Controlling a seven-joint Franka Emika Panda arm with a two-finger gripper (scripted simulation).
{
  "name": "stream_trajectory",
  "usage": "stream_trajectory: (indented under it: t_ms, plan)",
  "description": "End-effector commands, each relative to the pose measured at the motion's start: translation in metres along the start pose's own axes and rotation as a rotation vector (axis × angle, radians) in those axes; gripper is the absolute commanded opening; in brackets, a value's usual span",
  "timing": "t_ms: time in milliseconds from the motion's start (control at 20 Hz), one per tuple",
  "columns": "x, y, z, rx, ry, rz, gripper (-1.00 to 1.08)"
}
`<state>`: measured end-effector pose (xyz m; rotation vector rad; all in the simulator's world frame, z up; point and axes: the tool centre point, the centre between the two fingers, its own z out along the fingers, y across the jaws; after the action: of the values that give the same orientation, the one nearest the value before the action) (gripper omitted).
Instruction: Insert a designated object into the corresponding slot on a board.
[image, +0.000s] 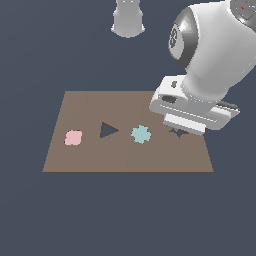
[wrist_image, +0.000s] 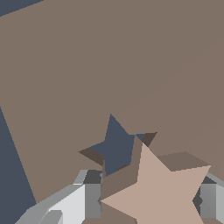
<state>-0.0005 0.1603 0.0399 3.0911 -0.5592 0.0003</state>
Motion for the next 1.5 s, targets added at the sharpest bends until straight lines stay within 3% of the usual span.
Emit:
stream_trajectory:
  t_ms: [0, 1050, 1100, 1450]
  plan:
    - [0.005, -0.008, 0.000, 0.000, 0.000, 0.031, -1.00]
    - [0.013, -0.019, 0.009, -0.001, -0.001, 0.071, -1.00]
    - [0.013, -0.019, 0.009, -0.001, -0.001, 0.071, 1.00]
    - [0.013, -0.019, 0.009, -0.001, -0.001, 0.071, 1.00]
